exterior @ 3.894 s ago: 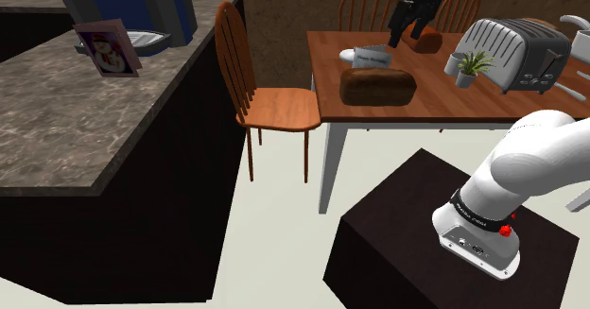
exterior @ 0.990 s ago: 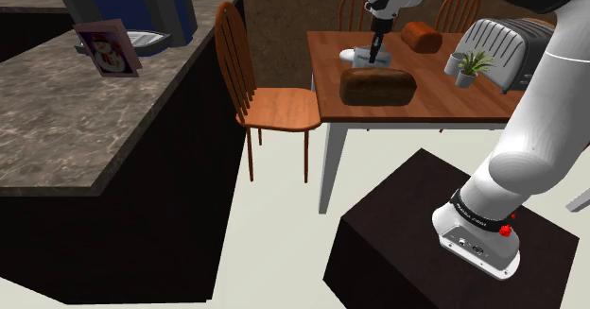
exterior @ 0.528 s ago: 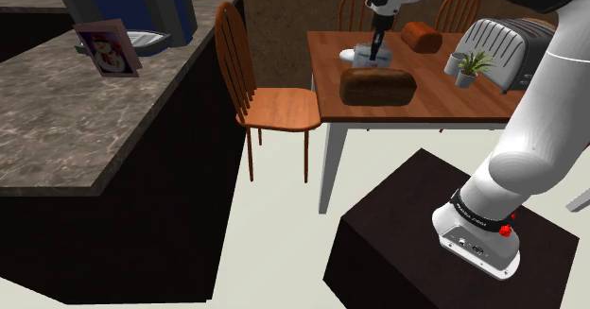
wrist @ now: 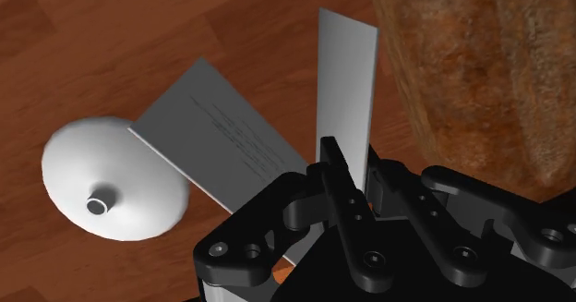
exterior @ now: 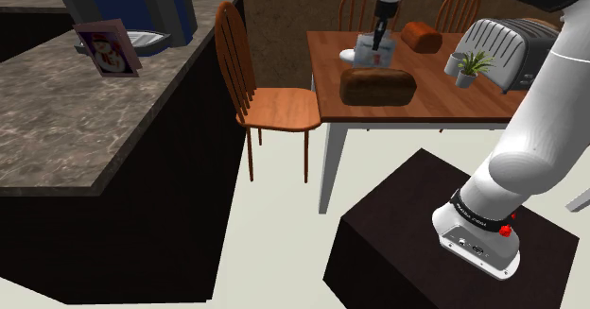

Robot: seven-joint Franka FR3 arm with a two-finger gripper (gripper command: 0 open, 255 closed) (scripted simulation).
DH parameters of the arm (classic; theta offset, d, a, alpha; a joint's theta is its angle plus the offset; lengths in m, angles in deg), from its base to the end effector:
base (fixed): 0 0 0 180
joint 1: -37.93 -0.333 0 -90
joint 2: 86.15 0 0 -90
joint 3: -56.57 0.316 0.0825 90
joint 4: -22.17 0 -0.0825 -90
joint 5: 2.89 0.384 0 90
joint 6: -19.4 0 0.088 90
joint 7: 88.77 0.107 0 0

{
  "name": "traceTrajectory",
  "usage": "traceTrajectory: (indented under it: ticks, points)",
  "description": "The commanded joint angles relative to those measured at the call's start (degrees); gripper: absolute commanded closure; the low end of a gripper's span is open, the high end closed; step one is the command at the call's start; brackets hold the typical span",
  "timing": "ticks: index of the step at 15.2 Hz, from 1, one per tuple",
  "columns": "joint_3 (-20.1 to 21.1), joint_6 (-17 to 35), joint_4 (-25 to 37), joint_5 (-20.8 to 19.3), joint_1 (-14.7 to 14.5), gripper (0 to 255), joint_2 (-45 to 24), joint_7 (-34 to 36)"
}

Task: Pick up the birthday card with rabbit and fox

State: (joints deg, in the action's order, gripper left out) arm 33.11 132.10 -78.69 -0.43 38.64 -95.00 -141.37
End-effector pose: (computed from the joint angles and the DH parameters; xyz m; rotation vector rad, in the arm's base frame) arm 0.5635 -0.2367 0.4857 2.9930 0.7440 0.0588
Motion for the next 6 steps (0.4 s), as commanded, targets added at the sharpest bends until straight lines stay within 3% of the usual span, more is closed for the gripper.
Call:
traceTrajectory:
  ticks: [1, 6]
  points:
    - [0.0, -1.5, 1.4, -0.1, 0.0, 255, 0.2, 0.1]
    - [-0.1, -3.9, 3.5, -0.2, 0.0, 255, 0.4, 0.1]
